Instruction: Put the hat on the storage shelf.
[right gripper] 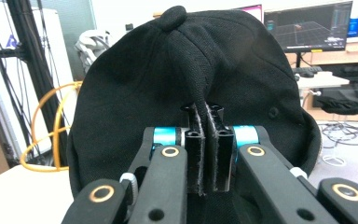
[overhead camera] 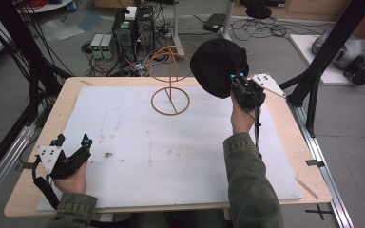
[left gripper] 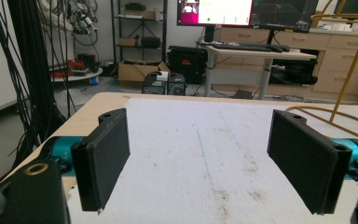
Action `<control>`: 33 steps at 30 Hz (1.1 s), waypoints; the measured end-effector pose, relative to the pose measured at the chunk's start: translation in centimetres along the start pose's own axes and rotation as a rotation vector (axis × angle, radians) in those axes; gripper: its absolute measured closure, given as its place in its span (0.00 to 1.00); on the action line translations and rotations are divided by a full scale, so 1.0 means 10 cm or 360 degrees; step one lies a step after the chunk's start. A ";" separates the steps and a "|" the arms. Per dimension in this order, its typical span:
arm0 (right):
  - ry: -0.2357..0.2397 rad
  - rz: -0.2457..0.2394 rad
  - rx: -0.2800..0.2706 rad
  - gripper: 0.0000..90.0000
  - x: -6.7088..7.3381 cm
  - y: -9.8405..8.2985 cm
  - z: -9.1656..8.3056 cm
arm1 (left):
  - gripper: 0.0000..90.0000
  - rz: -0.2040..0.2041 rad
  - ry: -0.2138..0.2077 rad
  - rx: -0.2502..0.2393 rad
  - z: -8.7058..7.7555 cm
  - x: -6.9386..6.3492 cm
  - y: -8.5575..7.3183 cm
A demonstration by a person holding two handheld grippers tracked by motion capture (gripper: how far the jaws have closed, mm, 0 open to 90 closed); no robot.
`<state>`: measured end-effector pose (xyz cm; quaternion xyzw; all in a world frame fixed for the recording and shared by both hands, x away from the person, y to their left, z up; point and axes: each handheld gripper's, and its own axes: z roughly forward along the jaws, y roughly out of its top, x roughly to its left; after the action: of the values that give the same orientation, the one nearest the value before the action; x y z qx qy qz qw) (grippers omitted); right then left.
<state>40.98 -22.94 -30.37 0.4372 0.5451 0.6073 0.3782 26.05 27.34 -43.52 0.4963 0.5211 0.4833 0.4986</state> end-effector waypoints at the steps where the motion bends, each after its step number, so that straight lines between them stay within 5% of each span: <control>1: 0.0014 0.0004 -0.0013 0.97 0.03 0.02 0.01 | 0.24 0.0004 -0.0005 0.0005 0.00 -0.01 0.00; 10: 0.0066 0.0038 -0.0067 0.97 0.20 0.18 0.13 | 0.24 0.0029 -0.0037 0.0014 0.01 -0.05 0.00; 22: 0.0165 0.0006 -0.0044 0.97 0.56 0.41 0.49 | 0.24 0.0024 -0.0029 0.0007 0.01 -0.04 0.00; 33: 0.0214 -0.0044 0.0006 0.97 0.87 0.36 0.80 | 0.24 0.0010 -0.0033 0.0002 0.01 -0.03 0.00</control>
<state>45.66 -12.55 -25.55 0.3887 0.5764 0.6290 0.3481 26.19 27.07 -43.49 0.5032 0.5147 0.4792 0.5022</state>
